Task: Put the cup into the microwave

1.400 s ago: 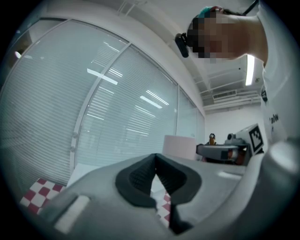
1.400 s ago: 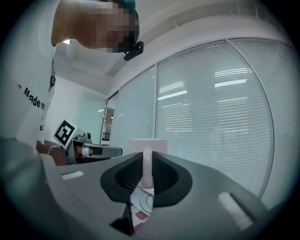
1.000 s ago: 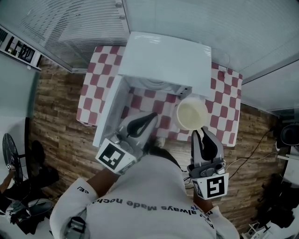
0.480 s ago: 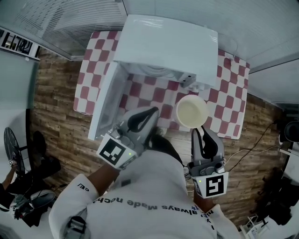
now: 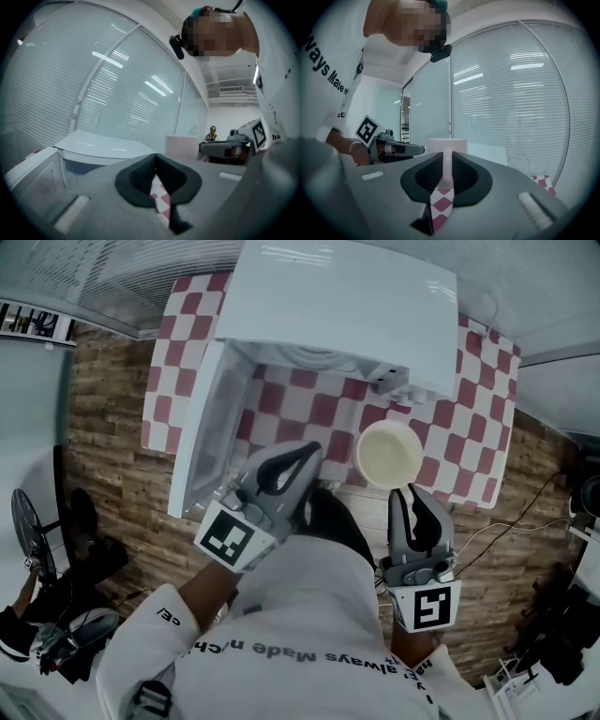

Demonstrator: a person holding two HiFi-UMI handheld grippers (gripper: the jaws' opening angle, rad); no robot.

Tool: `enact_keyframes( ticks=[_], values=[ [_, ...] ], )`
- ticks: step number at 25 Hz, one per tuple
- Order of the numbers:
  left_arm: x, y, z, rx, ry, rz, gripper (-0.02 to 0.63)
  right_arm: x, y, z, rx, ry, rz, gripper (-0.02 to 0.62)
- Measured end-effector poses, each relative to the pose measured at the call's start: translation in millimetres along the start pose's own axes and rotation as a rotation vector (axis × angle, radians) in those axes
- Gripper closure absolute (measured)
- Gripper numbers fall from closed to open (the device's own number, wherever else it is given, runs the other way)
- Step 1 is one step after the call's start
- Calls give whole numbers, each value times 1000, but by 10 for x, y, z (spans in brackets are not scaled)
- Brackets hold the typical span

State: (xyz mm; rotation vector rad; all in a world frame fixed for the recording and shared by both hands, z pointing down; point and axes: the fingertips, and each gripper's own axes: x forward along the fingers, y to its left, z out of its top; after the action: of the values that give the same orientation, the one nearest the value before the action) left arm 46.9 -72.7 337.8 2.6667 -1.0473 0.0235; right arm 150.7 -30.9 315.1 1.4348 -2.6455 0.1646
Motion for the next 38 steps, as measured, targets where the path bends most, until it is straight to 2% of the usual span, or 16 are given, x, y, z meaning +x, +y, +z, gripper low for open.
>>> enact_keyframes(
  ticks=[8,18,25,31,38],
  values=[
    [210,238,-345,-39,29,4,603,296,-110,-358,16,23,-14,554],
    [336,727,-715,-48,26,54,603,712,-138,-851,17,60,-1,554],
    [379,1017,-944,-29,28,77,603,1066,-150,-1166,6,75,3,554],
    [412,1387,-1105,4,36,137,603,1342,-144,-1385,0,78,12,554],
    [412,1679,-1247,0,34,166,603,1597,-126,-1613,-17,95,27,554]
  ],
)
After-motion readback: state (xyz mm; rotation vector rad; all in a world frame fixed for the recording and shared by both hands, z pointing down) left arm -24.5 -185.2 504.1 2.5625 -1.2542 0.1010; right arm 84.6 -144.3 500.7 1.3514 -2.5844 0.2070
